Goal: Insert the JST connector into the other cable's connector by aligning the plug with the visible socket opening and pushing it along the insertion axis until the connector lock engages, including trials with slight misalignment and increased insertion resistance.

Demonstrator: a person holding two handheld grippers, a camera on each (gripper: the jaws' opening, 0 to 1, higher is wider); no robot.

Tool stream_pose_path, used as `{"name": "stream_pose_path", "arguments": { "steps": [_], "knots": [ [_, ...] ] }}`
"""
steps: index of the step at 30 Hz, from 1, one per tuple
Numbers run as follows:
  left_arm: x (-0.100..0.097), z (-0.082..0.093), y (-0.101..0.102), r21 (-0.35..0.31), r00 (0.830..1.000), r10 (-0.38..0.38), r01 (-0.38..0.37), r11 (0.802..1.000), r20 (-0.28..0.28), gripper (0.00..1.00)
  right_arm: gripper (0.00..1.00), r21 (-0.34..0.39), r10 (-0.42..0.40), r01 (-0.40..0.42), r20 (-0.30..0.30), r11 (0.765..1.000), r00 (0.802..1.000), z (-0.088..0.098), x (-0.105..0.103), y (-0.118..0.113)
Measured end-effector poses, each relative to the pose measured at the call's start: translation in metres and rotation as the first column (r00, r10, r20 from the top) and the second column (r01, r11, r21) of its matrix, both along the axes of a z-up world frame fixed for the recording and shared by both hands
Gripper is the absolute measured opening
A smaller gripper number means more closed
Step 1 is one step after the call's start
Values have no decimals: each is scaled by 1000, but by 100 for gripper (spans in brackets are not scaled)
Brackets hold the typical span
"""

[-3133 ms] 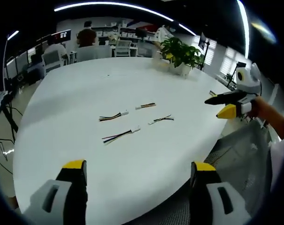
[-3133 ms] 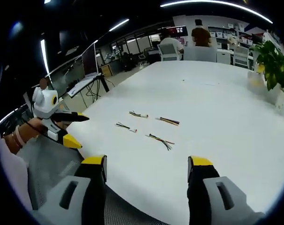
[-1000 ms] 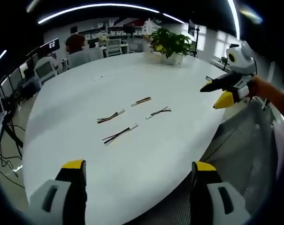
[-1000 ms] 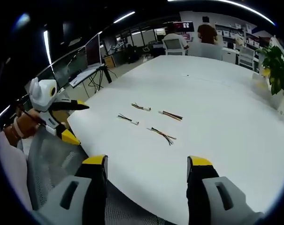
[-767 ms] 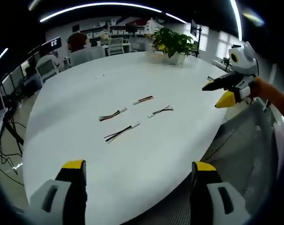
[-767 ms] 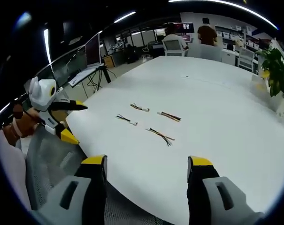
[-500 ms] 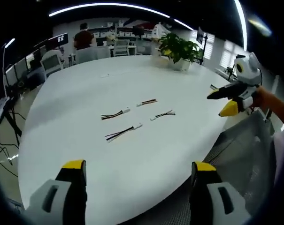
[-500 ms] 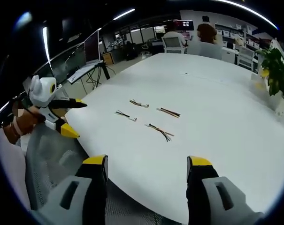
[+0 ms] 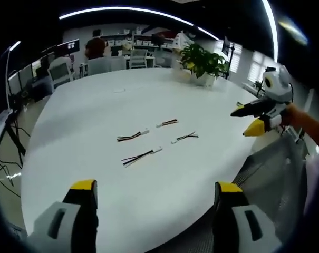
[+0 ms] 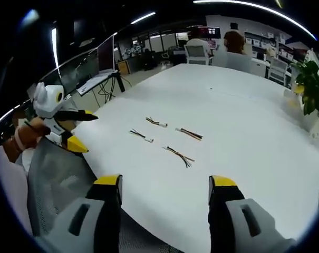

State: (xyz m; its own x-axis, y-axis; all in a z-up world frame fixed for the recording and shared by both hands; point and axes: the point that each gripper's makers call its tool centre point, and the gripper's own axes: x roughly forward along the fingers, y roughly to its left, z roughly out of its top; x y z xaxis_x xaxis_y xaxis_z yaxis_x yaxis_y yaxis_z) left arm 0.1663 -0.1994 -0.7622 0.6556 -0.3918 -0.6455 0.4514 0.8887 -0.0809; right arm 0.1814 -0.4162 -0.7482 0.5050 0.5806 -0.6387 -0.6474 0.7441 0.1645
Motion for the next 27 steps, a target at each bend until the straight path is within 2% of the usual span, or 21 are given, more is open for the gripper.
{"name": "stream_pose_path", "arguments": {
  "steps": [6,8,11,23,27],
  "knots": [
    [19,11,0,-7,1000,-1,2,1000,13,88,60,1,15,-16,41,1000,999,5,13,-7],
    [22,15,-5,-49,1000,-3,3,999,3,88,59,-1,30,-30,36,1000,999,3,14,-9],
    [26,16,-7,-65,1000,-4,5,998,4,87,58,-3,32,-32,28,999,999,-1,17,-12],
    [40,10,-4,22,999,-42,42,999,-5,86,53,-11,80,-80,43,997,996,-4,33,-12],
    [46,9,-3,24,999,-46,46,999,-7,86,51,-7,91,-91,53,996,994,-3,39,-9]
  ]
}}
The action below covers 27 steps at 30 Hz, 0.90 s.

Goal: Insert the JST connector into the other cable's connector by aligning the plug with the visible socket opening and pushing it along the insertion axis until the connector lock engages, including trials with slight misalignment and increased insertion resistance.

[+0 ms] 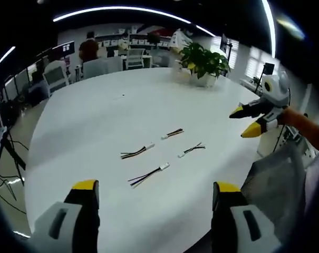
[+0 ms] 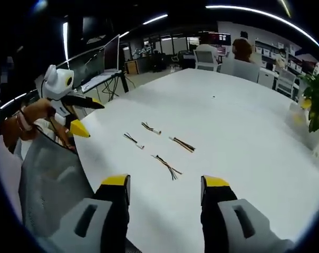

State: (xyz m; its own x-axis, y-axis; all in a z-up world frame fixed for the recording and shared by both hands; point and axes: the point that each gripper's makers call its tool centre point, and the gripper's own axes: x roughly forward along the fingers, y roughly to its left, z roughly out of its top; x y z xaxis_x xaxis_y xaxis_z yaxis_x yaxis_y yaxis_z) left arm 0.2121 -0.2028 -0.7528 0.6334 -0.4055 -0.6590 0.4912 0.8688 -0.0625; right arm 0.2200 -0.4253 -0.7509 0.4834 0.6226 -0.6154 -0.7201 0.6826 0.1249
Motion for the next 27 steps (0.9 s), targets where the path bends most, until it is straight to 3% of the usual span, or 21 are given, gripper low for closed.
{"name": "stream_pose_path", "arguments": {
  "steps": [4,17,27],
  "knots": [
    [5,-1,1,45,1000,-16,15,999,8,87,50,-4,17,-17,8,1000,1000,1,5,4],
    [19,-12,-13,9,999,-52,52,999,-14,87,45,33,50,-50,0,998,999,-8,19,17],
    [35,-10,-21,60,995,-99,97,993,17,87,46,35,79,-79,-17,996,997,-16,32,25]
  ]
}}
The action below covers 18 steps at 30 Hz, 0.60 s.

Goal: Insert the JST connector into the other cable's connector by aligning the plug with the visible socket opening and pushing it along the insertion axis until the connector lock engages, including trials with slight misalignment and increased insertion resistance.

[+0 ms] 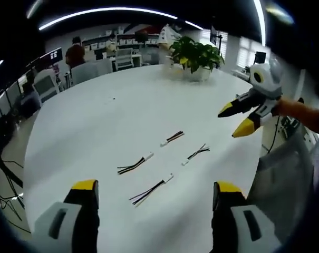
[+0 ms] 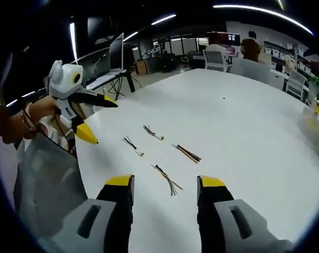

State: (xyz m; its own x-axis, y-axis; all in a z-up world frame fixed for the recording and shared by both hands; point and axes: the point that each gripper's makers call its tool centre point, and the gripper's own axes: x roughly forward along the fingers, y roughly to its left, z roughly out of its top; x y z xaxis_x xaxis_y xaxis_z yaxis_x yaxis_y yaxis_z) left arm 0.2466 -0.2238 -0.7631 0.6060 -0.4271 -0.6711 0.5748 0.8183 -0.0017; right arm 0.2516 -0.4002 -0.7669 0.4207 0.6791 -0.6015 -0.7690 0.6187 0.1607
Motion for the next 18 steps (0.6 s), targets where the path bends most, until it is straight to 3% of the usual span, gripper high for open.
{"name": "stream_pose_path", "arguments": {
  "steps": [18],
  "knots": [
    [0,-8,1,0,1000,4,-4,1000,-12,87,50,-19,36,-36,-15,999,999,-5,0,9]
  ]
}}
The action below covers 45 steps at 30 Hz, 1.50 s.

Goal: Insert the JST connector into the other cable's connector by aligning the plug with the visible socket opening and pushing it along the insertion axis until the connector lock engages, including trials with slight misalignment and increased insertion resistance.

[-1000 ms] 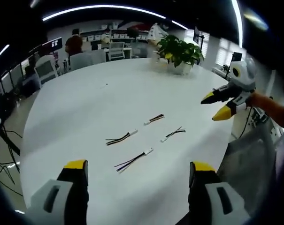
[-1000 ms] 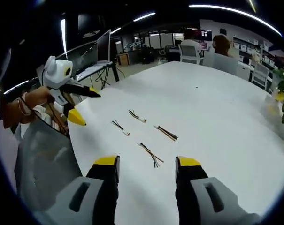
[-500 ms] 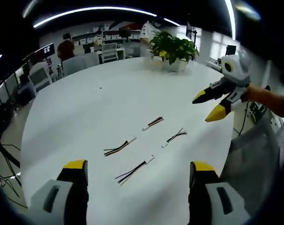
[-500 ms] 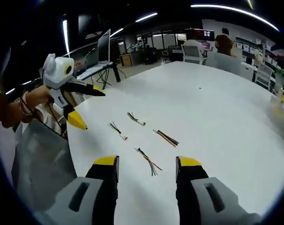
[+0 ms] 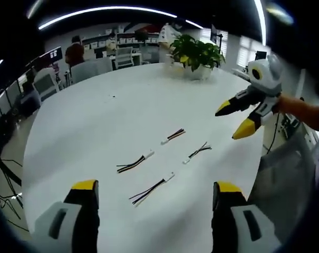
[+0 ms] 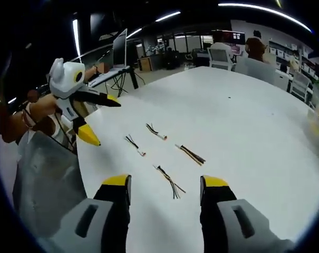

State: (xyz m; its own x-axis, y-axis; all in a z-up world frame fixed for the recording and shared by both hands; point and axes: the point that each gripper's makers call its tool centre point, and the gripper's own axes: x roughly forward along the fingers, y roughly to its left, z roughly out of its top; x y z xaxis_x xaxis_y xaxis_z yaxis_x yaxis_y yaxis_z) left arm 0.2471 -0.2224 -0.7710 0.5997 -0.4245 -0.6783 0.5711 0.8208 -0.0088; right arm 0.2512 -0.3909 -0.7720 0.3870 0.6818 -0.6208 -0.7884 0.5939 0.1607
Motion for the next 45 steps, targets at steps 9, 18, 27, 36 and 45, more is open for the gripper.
{"name": "stream_pose_path", "arguments": {
  "steps": [9,18,27,36,45],
  "knots": [
    [3,0,0,0,1000,2,-2,1000,5,87,49,-1,22,-22,6,1000,1000,1,0,8],
    [12,0,2,3,1000,0,0,1000,16,86,48,0,43,-43,7,999,999,0,1,15],
    [18,-5,7,15,1000,4,-4,1000,9,86,46,-11,80,-80,2,997,997,-5,2,23],
    [22,-14,2,23,1000,-20,20,1000,-6,84,45,-19,121,-121,0,992,993,-11,4,32],
    [27,-21,0,34,999,-41,42,999,-6,83,44,-46,155,-155,-4,987,988,-21,7,34]
  ]
}}
